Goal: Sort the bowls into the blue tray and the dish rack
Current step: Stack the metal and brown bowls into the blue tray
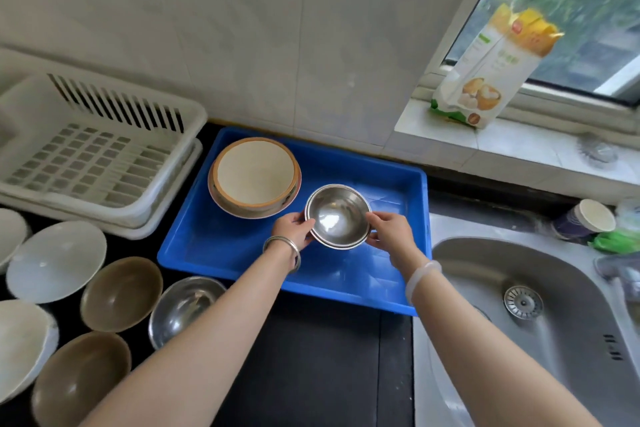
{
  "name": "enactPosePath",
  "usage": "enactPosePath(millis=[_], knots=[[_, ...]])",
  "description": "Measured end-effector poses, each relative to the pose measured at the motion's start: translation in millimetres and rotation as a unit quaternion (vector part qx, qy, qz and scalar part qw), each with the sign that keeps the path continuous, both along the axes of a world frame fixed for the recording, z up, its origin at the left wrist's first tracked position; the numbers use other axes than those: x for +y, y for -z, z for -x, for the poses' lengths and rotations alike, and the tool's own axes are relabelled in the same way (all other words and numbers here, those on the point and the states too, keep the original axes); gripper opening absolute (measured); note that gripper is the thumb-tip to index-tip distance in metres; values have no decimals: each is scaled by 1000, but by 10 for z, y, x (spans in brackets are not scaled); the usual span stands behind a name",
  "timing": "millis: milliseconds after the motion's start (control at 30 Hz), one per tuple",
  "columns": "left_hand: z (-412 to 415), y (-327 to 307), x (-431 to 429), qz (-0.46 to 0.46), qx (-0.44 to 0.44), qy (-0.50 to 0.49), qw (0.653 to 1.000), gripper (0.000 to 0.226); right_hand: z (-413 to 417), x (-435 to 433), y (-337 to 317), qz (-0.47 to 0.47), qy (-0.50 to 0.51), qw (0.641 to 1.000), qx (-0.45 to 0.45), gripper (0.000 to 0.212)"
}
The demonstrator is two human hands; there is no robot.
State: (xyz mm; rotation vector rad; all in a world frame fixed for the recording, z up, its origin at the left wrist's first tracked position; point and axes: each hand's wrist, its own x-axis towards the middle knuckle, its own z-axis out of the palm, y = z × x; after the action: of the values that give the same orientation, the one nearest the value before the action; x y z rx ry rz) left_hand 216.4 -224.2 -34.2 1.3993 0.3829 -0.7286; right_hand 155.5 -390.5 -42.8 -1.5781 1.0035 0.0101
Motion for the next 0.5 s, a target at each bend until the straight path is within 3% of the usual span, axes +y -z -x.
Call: enactPosePath(millis=[200,367,500], knots=[[-111,321,-213,-22,-27,0,999,32,-212,-105,176,12,22,1000,6,18],[-164,386,-277,38,25,-43,998,40,-365,-137,274,17,31,999,2,18],[-193,412,-317,75,39,-74,994,35,-441,-140,299,5,47,999,-7,18]])
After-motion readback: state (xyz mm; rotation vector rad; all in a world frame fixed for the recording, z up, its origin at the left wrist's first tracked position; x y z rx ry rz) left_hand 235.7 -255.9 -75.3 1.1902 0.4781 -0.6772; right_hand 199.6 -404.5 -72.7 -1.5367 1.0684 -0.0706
